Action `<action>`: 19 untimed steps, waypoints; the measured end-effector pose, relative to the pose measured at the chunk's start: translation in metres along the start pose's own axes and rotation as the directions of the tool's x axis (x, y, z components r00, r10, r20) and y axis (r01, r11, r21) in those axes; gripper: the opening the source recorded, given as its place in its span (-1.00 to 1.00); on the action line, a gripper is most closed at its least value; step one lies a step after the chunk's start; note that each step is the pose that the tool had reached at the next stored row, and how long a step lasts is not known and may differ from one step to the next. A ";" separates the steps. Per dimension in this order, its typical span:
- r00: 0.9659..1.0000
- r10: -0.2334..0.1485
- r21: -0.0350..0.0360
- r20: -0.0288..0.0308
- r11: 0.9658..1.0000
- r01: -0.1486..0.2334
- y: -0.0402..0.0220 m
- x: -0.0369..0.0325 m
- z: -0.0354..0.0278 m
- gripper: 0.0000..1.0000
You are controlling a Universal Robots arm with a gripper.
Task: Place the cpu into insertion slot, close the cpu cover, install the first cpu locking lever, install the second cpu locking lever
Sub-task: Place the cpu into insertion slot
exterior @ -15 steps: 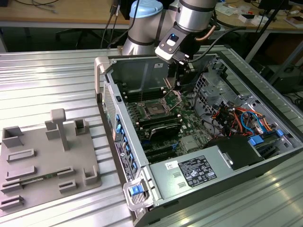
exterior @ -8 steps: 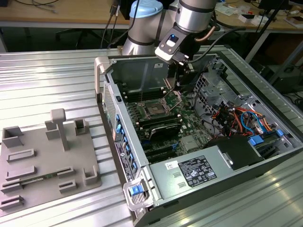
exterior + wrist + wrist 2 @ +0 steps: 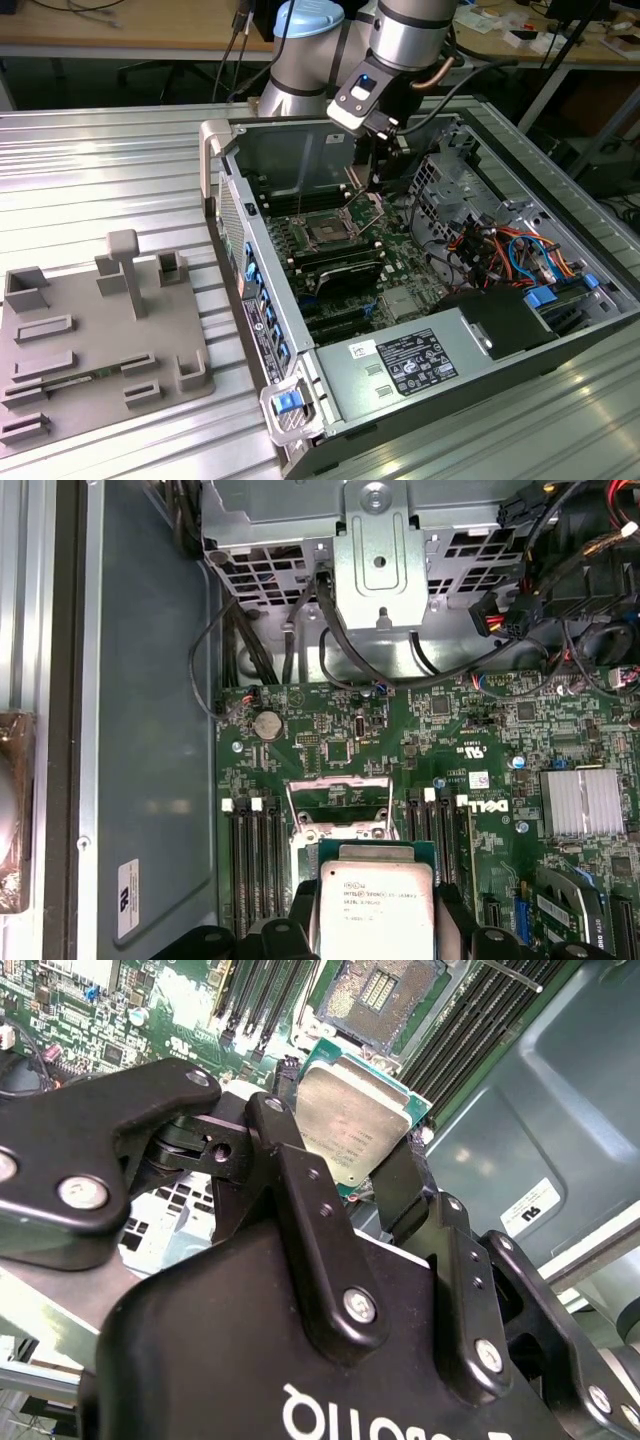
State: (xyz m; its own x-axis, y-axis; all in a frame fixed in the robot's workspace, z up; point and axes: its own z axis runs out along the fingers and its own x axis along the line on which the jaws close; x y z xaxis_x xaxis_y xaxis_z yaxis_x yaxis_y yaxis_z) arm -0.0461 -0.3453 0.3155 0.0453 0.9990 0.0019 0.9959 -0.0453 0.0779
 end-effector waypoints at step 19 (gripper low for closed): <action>1.000 0.000 0.000 0.001 1.000 0.000 0.0000 0.0000 0.0001 0.09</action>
State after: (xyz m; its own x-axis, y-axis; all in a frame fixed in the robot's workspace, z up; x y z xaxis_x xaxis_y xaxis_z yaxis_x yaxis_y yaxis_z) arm -0.0461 -0.3452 0.3154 0.0453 0.9990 0.0011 0.9959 -0.0452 0.0780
